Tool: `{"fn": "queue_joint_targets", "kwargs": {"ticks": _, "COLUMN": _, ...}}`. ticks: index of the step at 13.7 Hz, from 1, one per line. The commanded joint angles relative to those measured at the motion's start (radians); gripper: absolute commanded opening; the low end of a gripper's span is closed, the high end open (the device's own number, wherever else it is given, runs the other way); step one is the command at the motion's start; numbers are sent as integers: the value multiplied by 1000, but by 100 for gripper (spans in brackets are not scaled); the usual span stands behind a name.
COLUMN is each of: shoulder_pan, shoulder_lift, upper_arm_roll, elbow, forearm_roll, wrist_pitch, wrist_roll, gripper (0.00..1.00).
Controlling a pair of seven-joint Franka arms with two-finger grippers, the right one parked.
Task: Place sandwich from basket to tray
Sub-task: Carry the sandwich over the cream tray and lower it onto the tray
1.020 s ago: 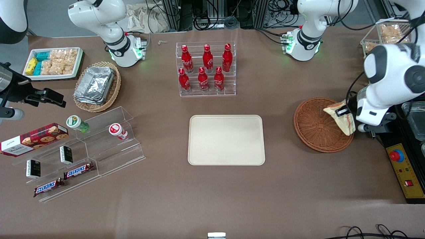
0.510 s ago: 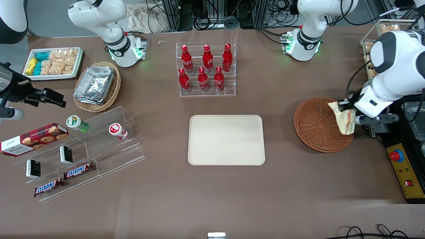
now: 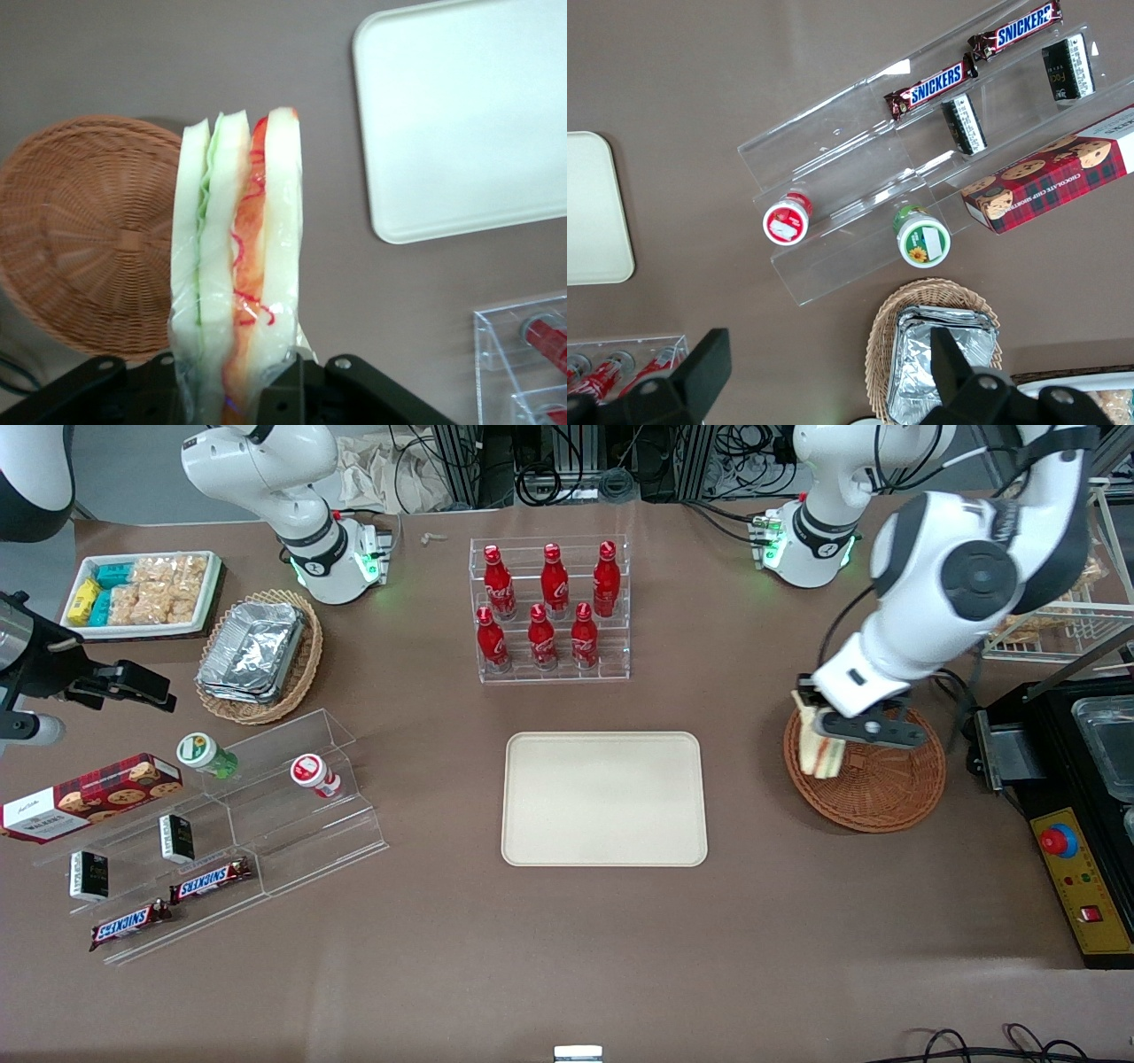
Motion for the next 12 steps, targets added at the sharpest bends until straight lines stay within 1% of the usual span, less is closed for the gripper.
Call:
{"fn": "queue_joint_targets", "kwargs": {"ticks": 1, "shoulder_pan": 3, "shoulder_lift": 112, "upper_arm_roll": -111, "elbow": 68, "forearm_roll": 20, "wrist_pitch": 44, "wrist_roll": -132, "gripper": 0}}
{"fn": "queue_joint_targets", "kwargs": {"ticks": 3, "shoulder_pan": -2, "shoulder_lift": 189, "upper_arm_roll": -161, "elbow": 97, "forearm_roll": 76, "wrist_pitch": 60, "wrist_roll": -187, "gripper": 0}}
{"fn": "queue_joint_targets", "kwargs": {"ticks": 5, "shoulder_pan": -50, "shoulder_lift": 278, "upper_arm_roll": -175, "elbow": 137, "forearm_roll": 124, "wrist_pitch": 63, "wrist_roll": -227, "gripper": 0}}
{"fn": "queue_joint_targets", "kwargs": {"ticks": 7, "shoulder_pan": -65, "shoulder_lift": 347, "upper_arm_roll": -177, "elbow": 168, "forearm_roll": 136, "wrist_pitch": 67, "wrist_roll": -252, "gripper": 0}}
{"fn": "queue_joint_targets", "kwargs": {"ticks": 9, "shoulder_pan": -80, "shoulder_lift": 454, "upper_arm_roll": -175, "elbow": 229, "forearm_roll": 141, "wrist_pitch": 78, "wrist_roll": -254, "gripper": 0}}
{"fn": "queue_joint_targets", "kwargs": {"ticks": 12, "shoulder_pan": -81, "shoulder_lift": 542, "upper_arm_roll": -175, "elbow": 246, "forearm_roll": 196, "wrist_pitch": 124, "wrist_roll": -286, "gripper": 0}}
